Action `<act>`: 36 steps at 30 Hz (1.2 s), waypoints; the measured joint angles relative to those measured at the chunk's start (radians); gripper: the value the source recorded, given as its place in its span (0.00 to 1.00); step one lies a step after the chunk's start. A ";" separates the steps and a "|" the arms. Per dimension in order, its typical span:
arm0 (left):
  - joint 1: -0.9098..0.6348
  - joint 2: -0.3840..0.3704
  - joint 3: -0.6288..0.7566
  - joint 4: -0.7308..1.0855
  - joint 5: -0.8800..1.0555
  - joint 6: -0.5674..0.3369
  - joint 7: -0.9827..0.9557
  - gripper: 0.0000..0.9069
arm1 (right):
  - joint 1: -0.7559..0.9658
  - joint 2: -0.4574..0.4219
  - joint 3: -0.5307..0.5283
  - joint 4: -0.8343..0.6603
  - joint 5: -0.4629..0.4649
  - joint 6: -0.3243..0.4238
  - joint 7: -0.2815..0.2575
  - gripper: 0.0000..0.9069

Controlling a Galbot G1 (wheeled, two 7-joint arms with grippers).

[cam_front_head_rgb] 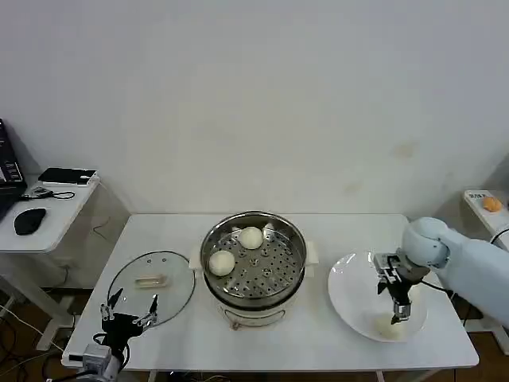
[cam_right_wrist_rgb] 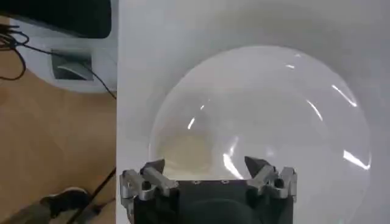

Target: Take steamed baozi put them in steamer then cover it.

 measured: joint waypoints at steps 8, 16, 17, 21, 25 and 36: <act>-0.009 0.000 0.004 0.010 -0.001 0.001 0.004 1.00 | -0.018 -0.005 -0.004 -0.008 -0.010 0.005 -0.007 1.00; -0.007 -0.001 0.006 0.016 -0.001 0.001 0.003 1.00 | -0.036 -0.001 -0.004 -0.022 -0.022 0.007 -0.006 1.00; -0.006 -0.001 0.006 0.016 0.000 0.001 0.003 1.00 | -0.039 0.001 -0.004 -0.025 -0.024 0.007 -0.005 1.00; -0.006 -0.003 0.007 0.016 0.000 0.001 0.003 1.00 | -0.047 0.005 -0.003 -0.035 -0.029 0.008 -0.004 1.00; -0.007 -0.003 0.007 0.017 0.000 0.001 0.003 1.00 | -0.054 0.006 -0.003 -0.042 -0.031 0.008 -0.004 1.00; -0.004 -0.002 0.004 0.019 -0.001 0.001 0.001 1.00 | -0.070 0.019 -0.001 -0.061 -0.034 0.006 0.007 1.00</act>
